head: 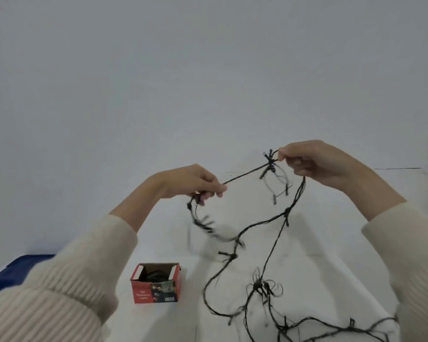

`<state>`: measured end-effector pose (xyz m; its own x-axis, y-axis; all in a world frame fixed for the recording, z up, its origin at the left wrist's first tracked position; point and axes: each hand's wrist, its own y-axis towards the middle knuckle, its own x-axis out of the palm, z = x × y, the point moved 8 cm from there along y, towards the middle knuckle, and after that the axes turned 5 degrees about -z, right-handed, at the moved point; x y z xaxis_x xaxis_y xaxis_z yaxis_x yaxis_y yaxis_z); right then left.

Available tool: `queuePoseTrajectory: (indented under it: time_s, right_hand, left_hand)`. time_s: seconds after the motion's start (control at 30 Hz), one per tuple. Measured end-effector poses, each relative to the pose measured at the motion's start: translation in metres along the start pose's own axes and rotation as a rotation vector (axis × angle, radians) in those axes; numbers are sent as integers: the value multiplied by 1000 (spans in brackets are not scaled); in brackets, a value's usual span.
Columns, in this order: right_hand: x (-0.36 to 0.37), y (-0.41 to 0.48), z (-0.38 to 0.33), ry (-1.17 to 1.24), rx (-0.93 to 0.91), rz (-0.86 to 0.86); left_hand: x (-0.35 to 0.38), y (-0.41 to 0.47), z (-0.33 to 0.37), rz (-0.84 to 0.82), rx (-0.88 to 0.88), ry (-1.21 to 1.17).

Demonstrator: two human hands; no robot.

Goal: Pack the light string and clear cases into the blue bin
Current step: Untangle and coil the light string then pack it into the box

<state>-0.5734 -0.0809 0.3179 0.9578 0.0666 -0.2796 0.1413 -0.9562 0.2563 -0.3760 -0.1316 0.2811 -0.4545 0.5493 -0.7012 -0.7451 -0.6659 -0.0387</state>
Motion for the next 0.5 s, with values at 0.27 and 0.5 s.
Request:
queuePoseTrajectory:
  time_s: [0.27, 0.5]
  right_hand:
    - [-46, -9, 28, 83, 7, 187]
    - [13, -19, 9, -541, 28, -157]
  left_hand:
    - [14, -21, -63, -47, -165, -128]
    - [7, -2, -38, 123, -121, -583]
